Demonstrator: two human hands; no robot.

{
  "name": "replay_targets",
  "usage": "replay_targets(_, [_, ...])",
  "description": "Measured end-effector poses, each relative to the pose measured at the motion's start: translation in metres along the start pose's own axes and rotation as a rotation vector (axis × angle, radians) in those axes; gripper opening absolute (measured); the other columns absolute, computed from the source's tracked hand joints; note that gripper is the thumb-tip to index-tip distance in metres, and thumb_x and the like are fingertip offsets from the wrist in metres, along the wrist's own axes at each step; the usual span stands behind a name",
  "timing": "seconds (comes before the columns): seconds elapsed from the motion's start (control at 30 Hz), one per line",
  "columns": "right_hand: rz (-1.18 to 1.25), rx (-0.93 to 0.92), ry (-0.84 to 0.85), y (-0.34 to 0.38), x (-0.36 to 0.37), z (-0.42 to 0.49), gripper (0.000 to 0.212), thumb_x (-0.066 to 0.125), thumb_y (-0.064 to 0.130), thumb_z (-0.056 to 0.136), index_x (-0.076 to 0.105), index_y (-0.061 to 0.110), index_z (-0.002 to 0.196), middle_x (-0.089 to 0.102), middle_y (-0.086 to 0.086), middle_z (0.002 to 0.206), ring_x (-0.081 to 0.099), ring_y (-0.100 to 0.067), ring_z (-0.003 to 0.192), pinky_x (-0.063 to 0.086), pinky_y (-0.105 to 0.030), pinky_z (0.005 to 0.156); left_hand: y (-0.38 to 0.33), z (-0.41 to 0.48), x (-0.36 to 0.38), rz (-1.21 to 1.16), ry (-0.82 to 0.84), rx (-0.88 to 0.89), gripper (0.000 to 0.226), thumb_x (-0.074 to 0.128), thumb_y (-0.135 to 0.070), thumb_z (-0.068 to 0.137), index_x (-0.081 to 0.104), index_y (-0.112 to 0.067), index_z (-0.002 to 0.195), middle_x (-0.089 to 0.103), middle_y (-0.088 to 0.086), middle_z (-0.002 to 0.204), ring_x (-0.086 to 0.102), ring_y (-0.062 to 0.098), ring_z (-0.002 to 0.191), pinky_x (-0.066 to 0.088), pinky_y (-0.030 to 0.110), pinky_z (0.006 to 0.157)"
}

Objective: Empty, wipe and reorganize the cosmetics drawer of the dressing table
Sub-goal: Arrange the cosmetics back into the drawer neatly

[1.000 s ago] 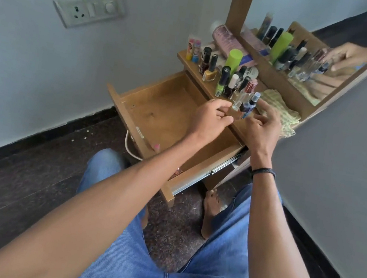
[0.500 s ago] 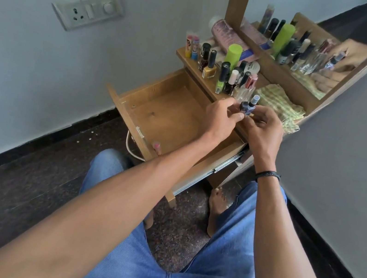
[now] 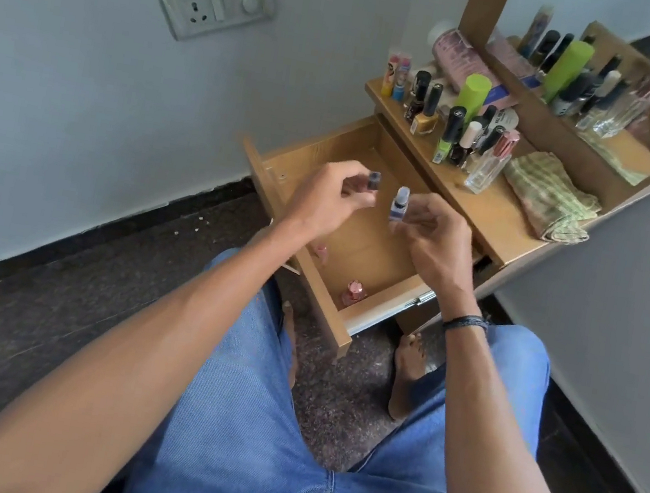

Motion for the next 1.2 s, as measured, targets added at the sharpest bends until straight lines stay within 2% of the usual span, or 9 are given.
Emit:
replay_targets(0.1, [-0.089,0.042,0.189,-0.010,0.031,-0.002,0.022,0.082,0.007,0.083,0.071,0.019,0.098,0.076,0.009,0.094,0.072,-0.004,0.089,0.059,-0.030,0.088,0.033,-0.009,-0.013,0.043,-0.010,-0.082,0.014,0.077,-0.025,0.084,0.072,-0.022,0.098,0.073,-0.012,0.091,0.068,0.004,0.086,0.056,0.029,0.082])
replay_targets(0.17, [-0.224,0.051,0.298,-0.019,0.046,-0.003,0.022,0.083,0.008,0.080,0.071,0.020,0.094,0.076,0.011,0.090,0.072,-0.006,0.087,0.058,-0.034,0.087,0.045,-0.014,-0.011,0.059,0.006,-0.106,0.012,0.077,-0.025,0.084,0.072,-0.022,0.095,0.073,-0.013,0.088,0.068,0.004,0.084,0.057,0.030,0.082])
replay_targets(0.3, [-0.501,0.026,0.493,-0.028,0.063,-0.008,0.024,0.079,0.010,0.078,0.070,0.028,0.091,0.068,0.014,0.083,0.068,-0.017,0.087,0.046,-0.027,0.073,0.058,-0.020,0.000,0.099,0.006,-0.135,0.013,0.076,-0.028,0.086,0.070,-0.023,0.096,0.071,-0.014,0.088,0.067,0.004,0.083,0.055,0.020,0.075])
replay_targets(0.4, [-0.627,-0.017,0.572,-0.029,0.069,-0.010,0.025,0.072,0.007,0.078,0.070,0.028,0.092,0.060,0.017,0.079,0.064,-0.019,0.085,0.040,-0.026,0.072,0.058,-0.021,0.006,0.140,0.000,-0.144,0.009,0.072,-0.029,0.090,0.067,-0.026,0.096,0.067,-0.017,0.086,0.068,0.004,0.074,0.046,0.007,0.058])
replay_targets(0.57, [-0.736,-0.033,0.640,-0.033,0.076,-0.007,0.026,0.066,0.006,0.083,0.073,0.025,0.099,0.072,0.005,0.096,0.063,-0.022,0.089,0.044,-0.030,0.074,0.053,-0.026,0.012,0.369,-0.100,-0.098,0.014,0.071,-0.025,0.091,0.067,-0.019,0.104,0.069,-0.002,0.093,0.054,0.013,0.078,0.043,0.028,0.065])
replay_targets(0.77, [-0.725,-0.038,0.703,-0.033,0.080,-0.007,0.032,0.063,0.003,0.083,0.071,0.026,0.102,0.071,0.000,0.101,0.063,-0.024,0.090,0.055,-0.040,0.080,0.048,-0.031,0.011,0.378,-0.233,-0.079,0.015,0.072,-0.023,0.090,0.068,-0.017,0.103,0.070,0.000,0.093,0.045,0.011,0.083,0.036,0.029,0.066])
replay_targets(0.93, [-0.664,-0.012,0.776,-0.034,0.079,-0.009,0.040,0.059,0.001,0.082,0.070,0.036,0.097,0.070,0.011,0.100,0.065,-0.018,0.091,0.048,-0.030,0.073,0.049,-0.031,0.012,0.386,-0.251,-0.087,0.013,0.073,-0.023,0.089,0.068,-0.017,0.100,0.069,-0.001,0.090,0.044,0.011,0.081,0.035,0.029,0.064])
replay_targets(1.07, [-0.638,-0.006,0.803,-0.030,0.080,-0.015,0.051,0.055,0.003,0.082,0.074,0.043,0.107,0.068,0.020,0.104,0.063,-0.016,0.094,0.054,-0.036,0.081,0.051,-0.031,0.011,0.380,-0.271,-0.091,0.012,0.073,-0.021,0.088,0.068,-0.017,0.097,0.069,-0.003,0.088,0.045,0.010,0.081,0.035,0.027,0.064])
replay_targets(1.2, [-0.702,-0.015,0.766,-0.029,0.080,-0.018,0.055,0.051,0.007,0.082,0.073,0.050,0.107,0.071,0.020,0.106,0.063,-0.016,0.094,0.054,-0.037,0.078,0.051,-0.030,0.010,0.378,-0.269,-0.090,0.009,0.073,-0.020,0.088,0.067,-0.018,0.095,0.068,-0.005,0.087,0.046,0.009,0.081,0.035,0.026,0.066])
Point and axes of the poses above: each hand's wrist, its own z-axis towards the middle knuckle, its own x-axis out of the palm, y = z × x, the point moved 6 cm from there along z, towards the middle knuckle
